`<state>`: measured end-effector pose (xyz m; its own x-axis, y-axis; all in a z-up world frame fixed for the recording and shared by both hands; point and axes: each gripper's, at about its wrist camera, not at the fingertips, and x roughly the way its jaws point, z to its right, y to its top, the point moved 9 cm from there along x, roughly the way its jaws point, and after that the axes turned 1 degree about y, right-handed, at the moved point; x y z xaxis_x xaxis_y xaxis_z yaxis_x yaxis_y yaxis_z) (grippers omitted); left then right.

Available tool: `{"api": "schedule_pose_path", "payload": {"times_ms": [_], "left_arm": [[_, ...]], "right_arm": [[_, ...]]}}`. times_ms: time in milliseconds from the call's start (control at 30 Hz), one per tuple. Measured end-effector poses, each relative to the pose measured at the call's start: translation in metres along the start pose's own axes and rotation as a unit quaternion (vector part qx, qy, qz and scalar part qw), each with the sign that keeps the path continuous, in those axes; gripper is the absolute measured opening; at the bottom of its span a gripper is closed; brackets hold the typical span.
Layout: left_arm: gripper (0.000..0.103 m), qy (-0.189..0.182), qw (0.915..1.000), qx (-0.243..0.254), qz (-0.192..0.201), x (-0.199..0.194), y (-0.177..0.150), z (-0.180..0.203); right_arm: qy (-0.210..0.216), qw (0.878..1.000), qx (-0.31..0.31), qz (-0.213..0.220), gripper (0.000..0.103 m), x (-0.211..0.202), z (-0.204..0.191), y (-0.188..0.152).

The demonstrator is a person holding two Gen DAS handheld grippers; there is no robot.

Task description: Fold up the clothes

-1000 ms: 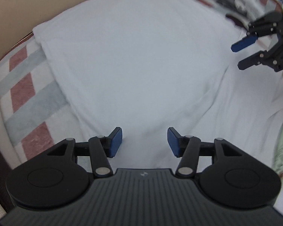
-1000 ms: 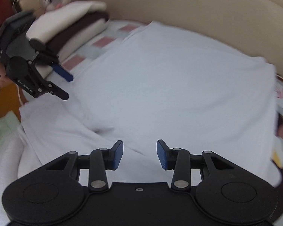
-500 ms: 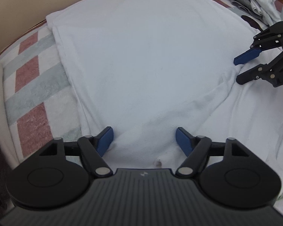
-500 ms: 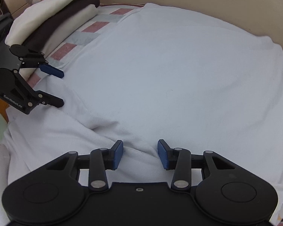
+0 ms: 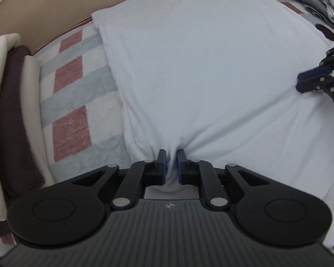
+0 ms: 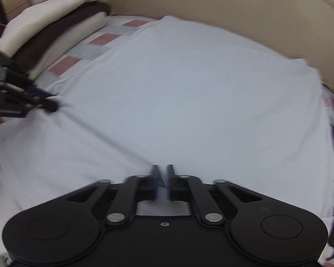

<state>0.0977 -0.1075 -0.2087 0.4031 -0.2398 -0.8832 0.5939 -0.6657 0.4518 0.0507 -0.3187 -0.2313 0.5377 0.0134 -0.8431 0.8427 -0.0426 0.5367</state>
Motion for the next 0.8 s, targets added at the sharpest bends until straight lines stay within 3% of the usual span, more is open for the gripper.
{"api": "schedule_pose_path", "payload": {"times_ms": [67, 133, 167, 300, 467, 533, 633, 700, 800], "left_arm": [[0.046, -0.004, 0.9997, -0.025, 0.005, -0.014, 0.004, -0.009], [0.06, -0.02, 0.9982, -0.055, 0.015, -0.027, 0.006, -0.022], [0.06, -0.031, 0.9967, -0.072, 0.018, -0.033, 0.006, -0.028], [0.06, -0.065, 0.9881, -0.139, 0.014, -0.039, 0.003, -0.048], [0.061, -0.06, 0.9832, -0.172, 0.003, -0.027, 0.012, -0.053], [0.07, -0.065, 0.9803, -0.186, 0.006, -0.025, 0.019, -0.05], [0.071, -0.059, 0.9819, -0.179, 0.014, -0.02, 0.035, -0.05], [0.071, -0.046, 0.9845, -0.168, 0.024, -0.018, 0.048, -0.051], [0.071, -0.058, 0.9766, -0.207, 0.014, -0.01, 0.074, -0.068]], "right_arm": [[-0.032, 0.998, 0.051, -0.018, 0.037, -0.012, 0.025, 0.003], [-0.053, 0.992, 0.112, -0.021, 0.041, -0.032, 0.056, 0.004], [-0.048, 0.989, 0.139, -0.022, 0.047, -0.04, 0.071, 0.002], [-0.054, 0.978, 0.203, 0.001, 0.049, -0.066, 0.122, -0.016], [-0.056, 0.963, 0.262, 0.01, 0.049, -0.072, 0.154, -0.04], [-0.059, 0.962, 0.267, 0.018, 0.049, -0.071, 0.155, -0.037], [-0.057, 0.961, 0.268, 0.025, 0.049, -0.07, 0.157, -0.031], [-0.034, 0.962, 0.268, 0.028, 0.049, -0.068, 0.159, -0.018], [0.021, 0.96, 0.279, 0.027, 0.049, -0.063, 0.172, 0.015]]}}
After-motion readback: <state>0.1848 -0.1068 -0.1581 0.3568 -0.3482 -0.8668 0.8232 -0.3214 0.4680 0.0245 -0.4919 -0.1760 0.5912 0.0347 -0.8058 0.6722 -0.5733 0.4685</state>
